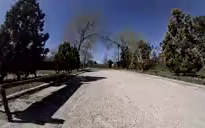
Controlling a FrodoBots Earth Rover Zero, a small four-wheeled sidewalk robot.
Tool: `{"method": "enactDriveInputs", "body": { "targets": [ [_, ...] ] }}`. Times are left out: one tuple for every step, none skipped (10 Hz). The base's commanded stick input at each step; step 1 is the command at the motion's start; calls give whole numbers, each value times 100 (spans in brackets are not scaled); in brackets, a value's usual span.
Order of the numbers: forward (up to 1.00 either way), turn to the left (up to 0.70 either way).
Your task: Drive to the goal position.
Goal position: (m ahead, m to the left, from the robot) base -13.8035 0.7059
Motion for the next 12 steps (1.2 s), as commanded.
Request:
{"method": "enactDriveInputs", "body": {
  "targets": [
    [85, 0],
    [85, 0],
    [85, 0],
    [85, 0],
    [85, 0],
    [85, 0],
    [85, 0],
    [85, 0],
    [85, 0],
    [85, 0],
    [85, 0],
    [85, 0]
  ]
}}
